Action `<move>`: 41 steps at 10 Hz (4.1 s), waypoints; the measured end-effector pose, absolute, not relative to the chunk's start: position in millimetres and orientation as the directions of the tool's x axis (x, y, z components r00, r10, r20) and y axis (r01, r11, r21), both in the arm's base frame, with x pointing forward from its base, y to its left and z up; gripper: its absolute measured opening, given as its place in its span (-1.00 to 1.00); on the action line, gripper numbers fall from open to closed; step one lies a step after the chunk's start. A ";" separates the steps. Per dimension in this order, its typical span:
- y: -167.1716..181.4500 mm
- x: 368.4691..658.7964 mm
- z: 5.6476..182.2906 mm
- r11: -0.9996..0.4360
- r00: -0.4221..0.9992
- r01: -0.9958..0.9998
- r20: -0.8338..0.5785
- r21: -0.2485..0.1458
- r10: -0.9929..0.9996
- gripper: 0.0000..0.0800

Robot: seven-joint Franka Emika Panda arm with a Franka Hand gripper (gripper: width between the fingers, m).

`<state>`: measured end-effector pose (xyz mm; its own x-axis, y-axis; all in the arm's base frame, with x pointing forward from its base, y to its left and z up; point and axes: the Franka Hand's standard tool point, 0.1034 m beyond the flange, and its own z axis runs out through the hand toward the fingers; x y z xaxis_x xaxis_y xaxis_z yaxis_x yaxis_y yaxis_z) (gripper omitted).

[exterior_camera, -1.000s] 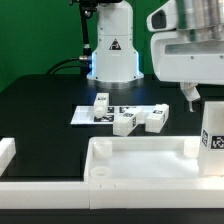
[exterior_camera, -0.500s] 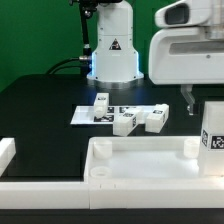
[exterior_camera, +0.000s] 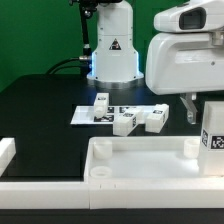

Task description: Assemble desk

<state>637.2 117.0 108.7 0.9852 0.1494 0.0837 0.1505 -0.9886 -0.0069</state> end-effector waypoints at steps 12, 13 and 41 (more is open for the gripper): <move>112.0 637.2 106.7 -0.240 0.251 -0.964 -0.087 -0.117 -0.964 -0.29; 119.6 636.7 107.0 0.034 -0.016 -0.991 -0.141 -0.127 -0.990 -0.29; 111.5 638.1 108.3 -0.180 0.199 -0.975 -0.149 -0.129 -0.969 -0.27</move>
Offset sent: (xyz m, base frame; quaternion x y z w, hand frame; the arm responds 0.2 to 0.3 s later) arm -0.0055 -0.0023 -0.0019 -0.0153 -0.0047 0.3460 0.9381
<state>638.1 111.5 108.3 0.1990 -0.9686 -0.1488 -0.9751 -0.1805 -0.1289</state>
